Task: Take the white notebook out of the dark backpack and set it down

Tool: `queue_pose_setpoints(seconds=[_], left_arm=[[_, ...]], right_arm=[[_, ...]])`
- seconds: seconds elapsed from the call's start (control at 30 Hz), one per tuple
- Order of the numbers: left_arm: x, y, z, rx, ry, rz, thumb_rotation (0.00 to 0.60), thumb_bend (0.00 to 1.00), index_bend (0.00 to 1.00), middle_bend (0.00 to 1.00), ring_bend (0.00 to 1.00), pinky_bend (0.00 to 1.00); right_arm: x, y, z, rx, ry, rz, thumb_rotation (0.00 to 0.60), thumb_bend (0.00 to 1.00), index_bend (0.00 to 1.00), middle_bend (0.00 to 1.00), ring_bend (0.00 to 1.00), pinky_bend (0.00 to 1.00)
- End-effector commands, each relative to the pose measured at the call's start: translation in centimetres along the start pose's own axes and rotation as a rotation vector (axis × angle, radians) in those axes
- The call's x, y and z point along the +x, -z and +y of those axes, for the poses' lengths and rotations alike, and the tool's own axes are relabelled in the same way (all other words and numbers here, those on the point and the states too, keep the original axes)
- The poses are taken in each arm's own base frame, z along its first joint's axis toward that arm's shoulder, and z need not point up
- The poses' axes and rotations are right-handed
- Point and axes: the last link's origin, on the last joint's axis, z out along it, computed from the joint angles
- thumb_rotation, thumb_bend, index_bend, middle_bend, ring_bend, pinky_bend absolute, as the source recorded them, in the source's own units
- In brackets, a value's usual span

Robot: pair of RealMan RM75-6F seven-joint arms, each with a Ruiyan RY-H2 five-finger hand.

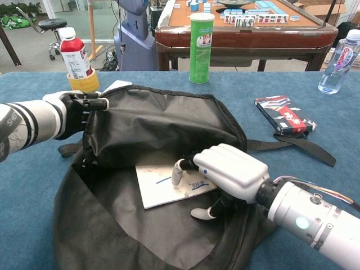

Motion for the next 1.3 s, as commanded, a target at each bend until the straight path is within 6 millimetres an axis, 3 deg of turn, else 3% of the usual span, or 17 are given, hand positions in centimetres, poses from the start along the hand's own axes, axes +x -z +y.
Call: queue_pose_setpoints(seconds=[0.03, 0.27, 0.9, 1.07, 1.3], left_arm=[[0.0, -0.1, 0.0, 0.004, 0.005, 0.001, 0.600, 0.84, 0.42, 0.48, 0.44, 0.20], [0.4, -0.2, 0.0, 0.017, 0.019, 0.009, 0.600, 0.84, 0.42, 0.48, 0.44, 0.20], [1.4, -0.5, -0.1, 0.048, 0.066, 0.026, 0.600, 0.84, 0.41, 0.47, 0.43, 0.20], [1.7, -0.5, -0.1, 0.050, 0.069, 0.030, 0.600, 0.84, 0.41, 0.47, 0.42, 0.20], [2.1, -0.5, -0.2, 0.057, 0.077, 0.032, 0.600, 0.84, 0.41, 0.46, 0.42, 0.20]], right_arm=[[-0.1, -0.2, 0.0, -0.004, 0.010, 0.000, 0.600, 0.12, 0.34, 0.28, 0.19, 0.28], [-0.3, -0.8, 0.0, -0.022, 0.036, 0.019, 0.600, 0.11, 0.29, 0.25, 0.15, 0.21], [-1.5, -2.8, 0.6, -0.044, 0.094, 0.062, 0.600, 0.11, 0.23, 0.29, 0.15, 0.20], [-1.7, -3.3, 0.5, -0.043, 0.099, 0.080, 0.600, 0.26, 0.30, 0.33, 0.16, 0.20], [-1.7, -4.0, 0.5, -0.044, 0.113, 0.104, 0.600, 0.47, 0.41, 0.40, 0.25, 0.24]])
